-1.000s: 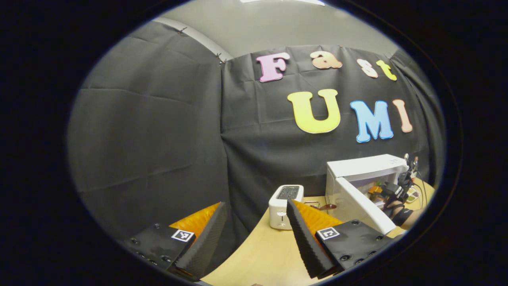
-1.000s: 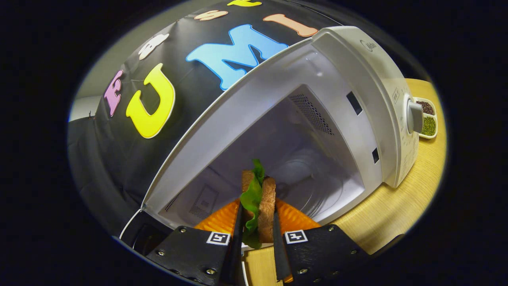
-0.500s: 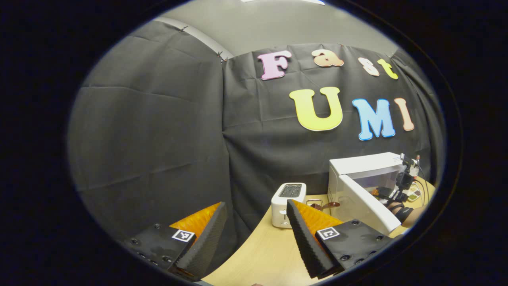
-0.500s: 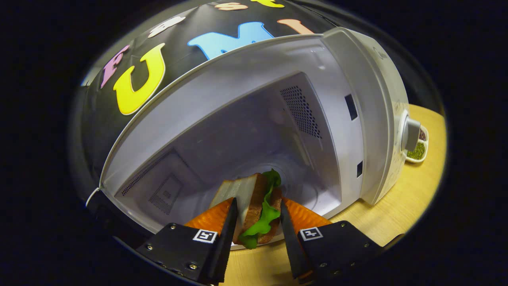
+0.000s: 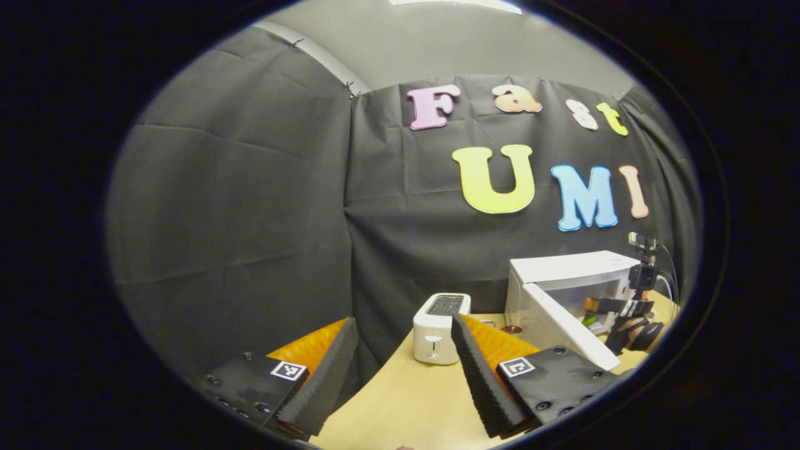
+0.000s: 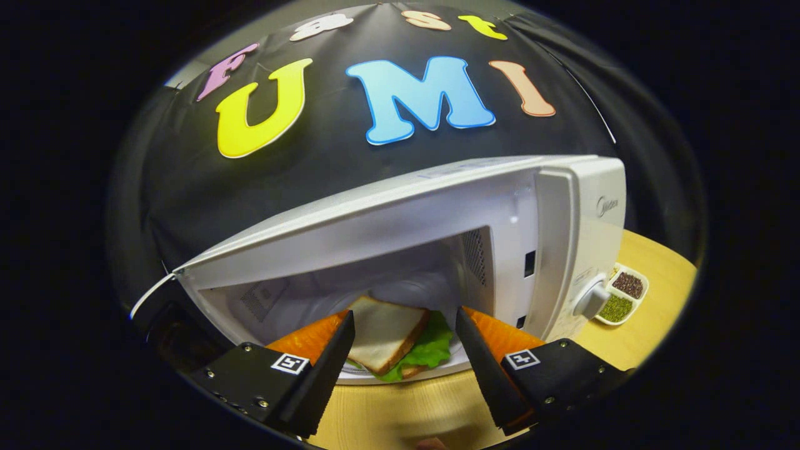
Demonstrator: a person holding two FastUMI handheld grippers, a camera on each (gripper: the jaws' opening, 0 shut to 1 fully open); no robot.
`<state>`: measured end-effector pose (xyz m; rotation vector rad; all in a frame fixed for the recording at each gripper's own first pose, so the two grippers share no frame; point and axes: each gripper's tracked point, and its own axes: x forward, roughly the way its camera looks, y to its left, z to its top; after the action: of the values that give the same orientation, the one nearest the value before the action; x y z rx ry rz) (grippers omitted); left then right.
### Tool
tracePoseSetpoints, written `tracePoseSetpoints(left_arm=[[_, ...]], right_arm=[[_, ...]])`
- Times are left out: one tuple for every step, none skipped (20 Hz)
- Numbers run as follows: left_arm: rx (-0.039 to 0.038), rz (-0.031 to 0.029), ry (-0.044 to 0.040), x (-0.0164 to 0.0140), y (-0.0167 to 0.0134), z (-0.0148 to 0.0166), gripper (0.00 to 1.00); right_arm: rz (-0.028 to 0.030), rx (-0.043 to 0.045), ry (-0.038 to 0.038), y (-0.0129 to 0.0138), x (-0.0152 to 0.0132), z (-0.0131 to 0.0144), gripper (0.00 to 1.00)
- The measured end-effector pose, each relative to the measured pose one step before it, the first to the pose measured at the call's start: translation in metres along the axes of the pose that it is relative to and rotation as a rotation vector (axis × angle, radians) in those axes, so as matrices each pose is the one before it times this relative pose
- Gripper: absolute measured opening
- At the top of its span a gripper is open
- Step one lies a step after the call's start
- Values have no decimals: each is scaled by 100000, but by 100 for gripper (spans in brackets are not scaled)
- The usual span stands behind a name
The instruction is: Open the microwave oven with the left hand, put the food in, and close the microwave oven.
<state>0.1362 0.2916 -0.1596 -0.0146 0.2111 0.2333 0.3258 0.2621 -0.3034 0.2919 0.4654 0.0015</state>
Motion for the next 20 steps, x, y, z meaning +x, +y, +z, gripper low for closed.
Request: tracePoseSetpoints(left_arm=[[135,-104,-48,-4,-322,-232,99],[155,46,-238,-79,-302,-161,99],[-264,-281,-560,-35,-434,-67,99],[-468,-71,-732,-221,-155,143,99],[-381,162,-832,-113,-191,348,99],[-295,236,-769,-111,-196,159,99],[10,291,-348,72,-331,-90,99],[123,268,34,-255,-248,-133,99],[210,49,209,-340,-128,-161,99],[361,348,422,-271,-147,-424,93],[466,672,901,-139,6,-508,93],[310,110,970,-288,-97,-479,93],[120,70,720,-360,-322,-417,93],[46,567,388,-40,-92,-309,94],[-260,376,364,-166,-195,-397,93],[-808,-89,581,-268,-203,-294,93],[-1015,-401,596,-179,-363,-459,96],[-661,-502,742,-73,-372,-392,96],[-186,-187,930,-125,-344,-675,96],[382,-367,1024,-93,-382,-558,96]], right_arm=[[1408,-1805,-1670,46,-1316,837,98],[1377,-1975,-1618,-40,-1393,833,98],[1436,-2299,-1674,11,-1492,835,98],[1427,-2371,-1942,-84,-1336,1021,98],[686,-2046,-2091,-250,-1015,1031,98],[535,-1432,-2209,-311,-1230,1093,98],[755,-734,-2064,-315,-1615,1230,98],[463,-349,-2114,-219,-1458,1123,98],[442,-372,-2047,-414,-1256,1021,98],[77,-401,-1916,-488,-1148,949,98],[693,-429,-1802,-257,-1038,954,98],[-34,-1047,-1422,-452,-1195,899,98],[50,-1370,-1559,-453,-1283,774,98],[377,-1452,-1604,-175,-1020,771,98],[-1,-1462,-1831,-456,-1065,902,98],[-134,-879,-1440,-446,-965,715,98],[261,97,-1034,-295,-1002,607,98],[145,1015,-542,-336,-787,447,98],[185,1461,-70,-351,-853,260,98],[127,1221,-217,-404,-782,291,98]])
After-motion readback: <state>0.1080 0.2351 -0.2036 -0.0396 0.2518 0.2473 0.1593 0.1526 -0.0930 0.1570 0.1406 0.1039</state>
